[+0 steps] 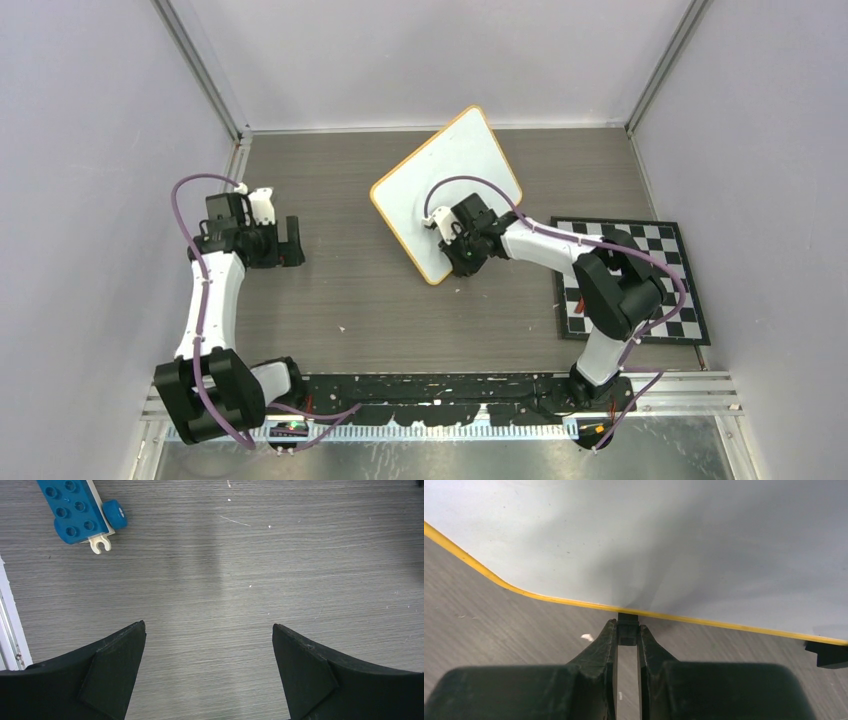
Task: Write a sentence on the whiteboard
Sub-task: Move the whiteboard stand to the center of the board.
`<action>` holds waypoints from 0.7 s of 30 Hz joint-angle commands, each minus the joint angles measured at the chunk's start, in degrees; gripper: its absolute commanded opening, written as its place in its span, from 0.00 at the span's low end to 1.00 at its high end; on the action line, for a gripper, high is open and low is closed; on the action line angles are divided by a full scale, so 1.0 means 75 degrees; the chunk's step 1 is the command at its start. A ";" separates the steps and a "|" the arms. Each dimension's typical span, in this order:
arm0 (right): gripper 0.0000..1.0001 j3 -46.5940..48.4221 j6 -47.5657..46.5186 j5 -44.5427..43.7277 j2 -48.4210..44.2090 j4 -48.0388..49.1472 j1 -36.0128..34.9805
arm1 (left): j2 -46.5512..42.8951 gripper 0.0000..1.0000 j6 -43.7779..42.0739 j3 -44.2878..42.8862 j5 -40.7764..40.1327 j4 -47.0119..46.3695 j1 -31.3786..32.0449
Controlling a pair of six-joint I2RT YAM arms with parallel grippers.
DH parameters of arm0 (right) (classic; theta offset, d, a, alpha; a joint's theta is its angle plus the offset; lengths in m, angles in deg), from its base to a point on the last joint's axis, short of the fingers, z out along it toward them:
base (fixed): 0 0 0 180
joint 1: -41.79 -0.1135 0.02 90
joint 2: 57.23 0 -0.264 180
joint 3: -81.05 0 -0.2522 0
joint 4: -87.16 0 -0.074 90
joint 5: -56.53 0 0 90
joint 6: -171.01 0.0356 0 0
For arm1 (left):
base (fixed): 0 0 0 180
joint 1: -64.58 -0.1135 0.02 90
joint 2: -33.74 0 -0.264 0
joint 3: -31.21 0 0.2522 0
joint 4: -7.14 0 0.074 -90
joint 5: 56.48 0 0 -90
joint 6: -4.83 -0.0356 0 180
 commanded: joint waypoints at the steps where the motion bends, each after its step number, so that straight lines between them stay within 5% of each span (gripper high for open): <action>1: 0.01 -0.0202 0.0236 0.0458 -0.0497 -0.0084 -0.0441 | -0.0304 1.00 0.0086 -0.0278 0.0114 -0.0214 -0.0129; 10: 0.02 -0.0259 0.0128 0.0919 -0.0423 -0.0326 -0.1037 | -0.0318 1.00 0.0088 -0.0281 0.0222 -0.0183 -0.0274; 18: 0.58 0.0183 0.0173 0.1101 -0.0867 -0.0836 -0.1025 | -0.0291 1.00 0.0032 -0.0252 0.0300 -0.0123 -0.0287; 21: 0.66 -0.0044 0.0178 0.1152 -0.1477 -0.0850 -0.0854 | -0.0280 1.00 0.0009 -0.0233 0.0371 -0.0094 -0.0291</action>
